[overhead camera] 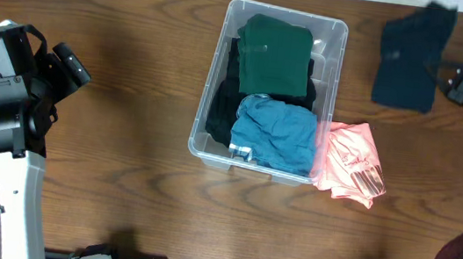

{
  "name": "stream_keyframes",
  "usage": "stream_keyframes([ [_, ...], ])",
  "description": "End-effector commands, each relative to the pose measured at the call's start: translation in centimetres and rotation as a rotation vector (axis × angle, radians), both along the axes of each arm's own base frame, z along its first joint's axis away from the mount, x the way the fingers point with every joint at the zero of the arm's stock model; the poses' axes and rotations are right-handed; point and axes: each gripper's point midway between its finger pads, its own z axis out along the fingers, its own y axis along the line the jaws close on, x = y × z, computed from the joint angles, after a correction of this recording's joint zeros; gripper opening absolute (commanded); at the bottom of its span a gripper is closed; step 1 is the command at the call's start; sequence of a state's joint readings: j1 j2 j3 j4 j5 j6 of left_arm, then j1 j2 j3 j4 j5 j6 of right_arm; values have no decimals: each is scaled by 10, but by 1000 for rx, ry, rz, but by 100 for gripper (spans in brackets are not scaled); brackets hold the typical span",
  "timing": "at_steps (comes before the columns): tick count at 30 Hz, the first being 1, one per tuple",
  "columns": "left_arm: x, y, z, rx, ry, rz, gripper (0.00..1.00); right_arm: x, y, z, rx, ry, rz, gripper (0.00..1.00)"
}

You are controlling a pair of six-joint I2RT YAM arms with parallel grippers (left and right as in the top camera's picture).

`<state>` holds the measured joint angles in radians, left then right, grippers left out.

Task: Pack container
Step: 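Lift the dark navy shirt and swing it over the bin, then lower the dark navy shirt into the bin, release, and withdraw right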

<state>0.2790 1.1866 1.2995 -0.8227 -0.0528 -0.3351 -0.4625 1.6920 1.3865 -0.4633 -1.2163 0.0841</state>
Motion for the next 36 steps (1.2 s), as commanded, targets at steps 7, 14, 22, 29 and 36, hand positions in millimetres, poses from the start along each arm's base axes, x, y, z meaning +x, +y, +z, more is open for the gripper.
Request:
stream_keyframes([
  [7,-1,3,4,19,-3,2,98,-32,128,74,86,-115,330,1],
  [14,-1,3,4,19,-3,2,98,-35,215,39,8,52,350,1],
  [22,-1,3,4,19,-3,2,98,-53,263,-6,-101,286,275,1],
  [29,-1,3,4,19,-3,2,98,-73,274,-21,-132,319,369,1],
  [36,-1,3,4,19,-2,2,98,-84,295,-8,-84,281,457,1],
])
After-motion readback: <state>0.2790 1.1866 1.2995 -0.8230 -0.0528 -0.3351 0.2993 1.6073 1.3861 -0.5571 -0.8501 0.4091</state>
